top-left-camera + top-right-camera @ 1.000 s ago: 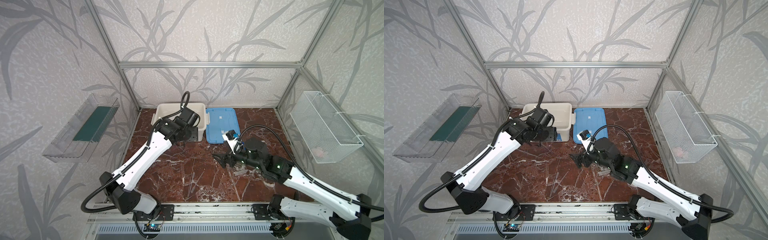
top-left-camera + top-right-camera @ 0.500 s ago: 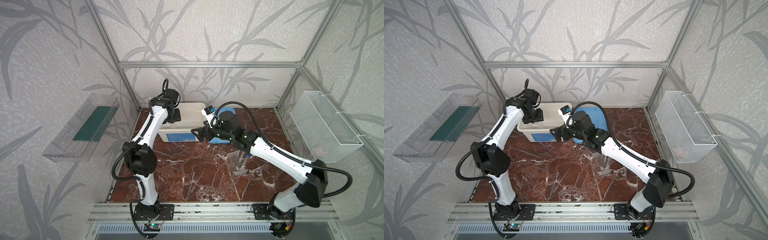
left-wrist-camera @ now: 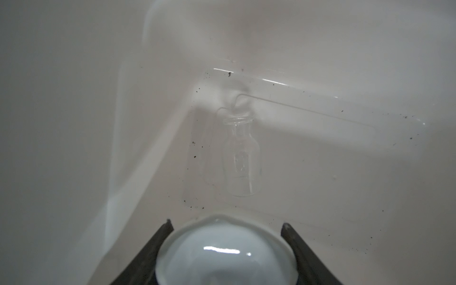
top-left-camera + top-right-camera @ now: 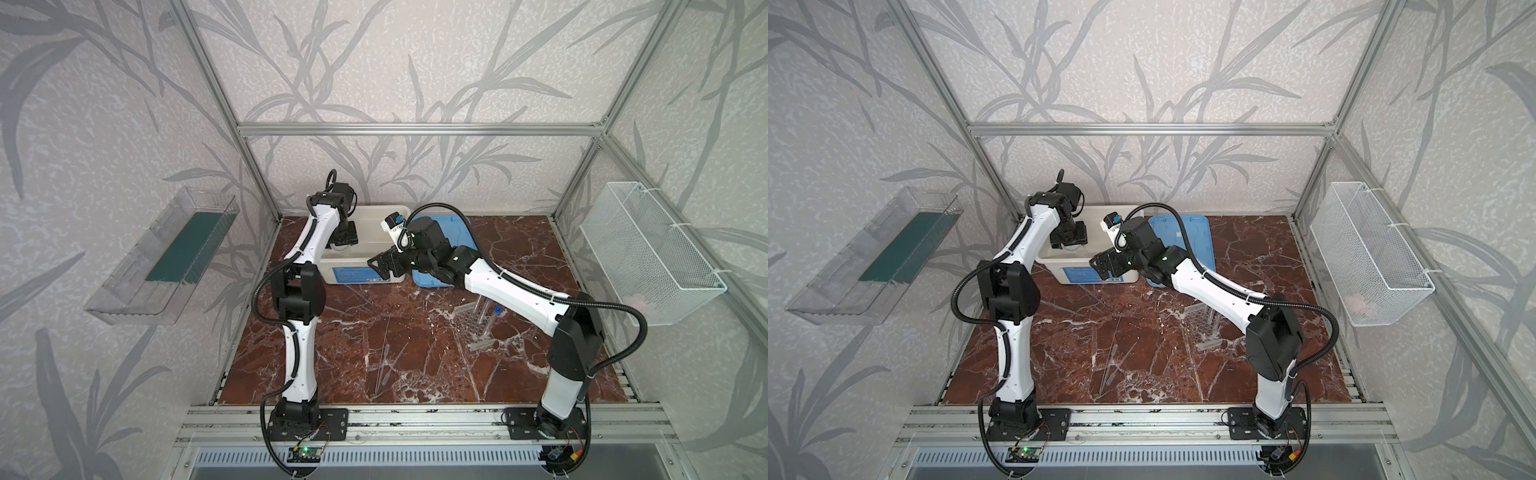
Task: Organize the chemistry lab equipment
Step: 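Lower the dish into the white bin and open the left gripper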
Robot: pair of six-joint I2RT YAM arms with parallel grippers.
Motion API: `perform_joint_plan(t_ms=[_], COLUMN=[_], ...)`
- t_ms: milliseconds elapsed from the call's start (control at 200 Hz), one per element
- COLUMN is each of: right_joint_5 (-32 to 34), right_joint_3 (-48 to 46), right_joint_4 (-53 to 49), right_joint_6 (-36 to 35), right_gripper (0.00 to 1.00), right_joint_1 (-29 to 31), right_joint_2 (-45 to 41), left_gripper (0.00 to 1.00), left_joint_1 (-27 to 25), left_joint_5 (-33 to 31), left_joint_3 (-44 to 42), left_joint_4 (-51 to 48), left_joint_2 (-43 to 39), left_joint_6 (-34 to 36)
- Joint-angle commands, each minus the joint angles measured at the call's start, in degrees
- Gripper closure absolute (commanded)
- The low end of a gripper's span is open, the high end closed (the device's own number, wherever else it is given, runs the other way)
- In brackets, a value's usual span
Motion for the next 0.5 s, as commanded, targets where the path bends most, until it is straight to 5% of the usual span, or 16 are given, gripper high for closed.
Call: perform_joint_plan(t_ms=[0,495], right_joint_5=[-0.2,0.61], right_joint_3=[3.49,2.75], right_joint_4=[-1.42,-0.43], right_joint_6=[0.85,1.58], right_gripper=[0.06,0.06], right_joint_1=[-0.07,-0.2], right_joint_2=[1.7,3.07], left_gripper=[0.51,0.52], left_joint_1=[-0.07,-0.03], left_joint_5=[-0.63,2.93], left_joint_3=[0.9,-2.83], left_joint_4=[-2.97,-1.02], left_joint_2=[1.43,5.06], left_joint_6=[1.09,0.21])
